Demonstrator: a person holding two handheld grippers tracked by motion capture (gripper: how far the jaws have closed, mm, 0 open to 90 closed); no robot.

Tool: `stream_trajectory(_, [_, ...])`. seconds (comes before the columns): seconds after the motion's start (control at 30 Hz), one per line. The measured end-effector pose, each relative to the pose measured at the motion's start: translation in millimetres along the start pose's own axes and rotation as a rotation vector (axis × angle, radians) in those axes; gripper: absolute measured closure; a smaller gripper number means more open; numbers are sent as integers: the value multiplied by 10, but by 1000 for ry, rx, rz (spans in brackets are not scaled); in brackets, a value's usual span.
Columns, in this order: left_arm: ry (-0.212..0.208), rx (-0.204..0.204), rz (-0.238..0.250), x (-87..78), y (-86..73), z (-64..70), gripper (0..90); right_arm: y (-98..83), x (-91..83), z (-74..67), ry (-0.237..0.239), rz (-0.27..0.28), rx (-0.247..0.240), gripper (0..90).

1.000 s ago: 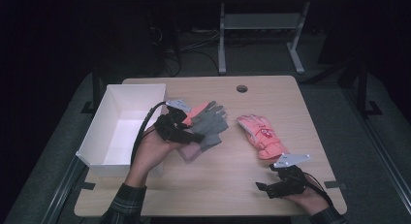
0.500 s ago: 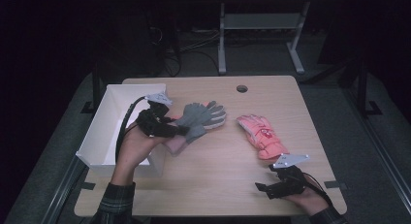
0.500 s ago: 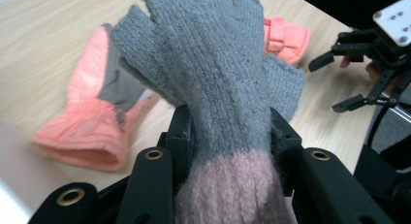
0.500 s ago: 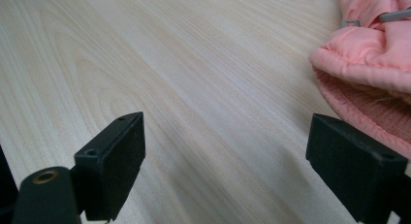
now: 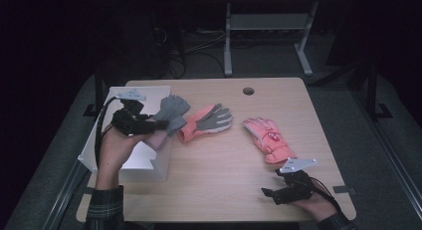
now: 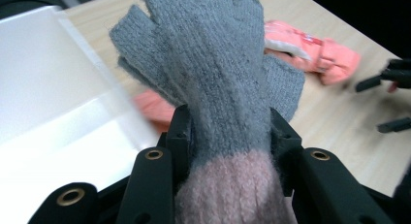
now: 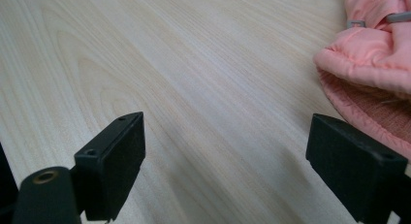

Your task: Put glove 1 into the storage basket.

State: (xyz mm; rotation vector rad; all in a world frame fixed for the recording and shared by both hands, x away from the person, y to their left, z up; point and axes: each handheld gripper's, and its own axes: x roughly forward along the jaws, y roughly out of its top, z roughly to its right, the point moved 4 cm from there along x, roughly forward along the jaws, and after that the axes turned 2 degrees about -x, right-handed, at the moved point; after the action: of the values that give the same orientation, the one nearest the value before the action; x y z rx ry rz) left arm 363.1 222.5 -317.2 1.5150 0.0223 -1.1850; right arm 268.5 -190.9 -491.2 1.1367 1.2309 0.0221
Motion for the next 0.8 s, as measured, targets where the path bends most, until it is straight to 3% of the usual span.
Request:
stream_trajectory(0.2, [86, -60, 41, -179, -89, -252, 623, 3, 5, -1, 0, -3, -4, 138])
stream_trajectory(0.37, [155, -92, 34, -196, -182, -493, 623, -1, 8, -7, 0, -4, -2, 138])
stream_trajectory(0.4, [155, -92, 34, -196, -182, -493, 623, -3, 11, -4, 0, -3, -2, 138])
stream_trajectory(0.43, [185, -97, 37, -166, -214, -594, 623, -4, 13, -4, 2, -5, 4, 138])
stream_trajectory(0.47, [185, -97, 37, -166, -214, -594, 623, -4, 13, -4, 2, -5, 4, 138])
stream_trajectory(0.5, [203, -100, 28, -117, -254, -703, 623, -7, 18, 3, -2, -8, 7, 139])
stream_trajectory(0.6, [224, -114, 9, -18, -323, -855, 623, -7, 20, -3, -1, -10, 4, 138])
stream_trajectory(0.8, [260, -152, -39, 181, -468, -1100, 623, -11, 33, -8, 1, -15, 7, 139])
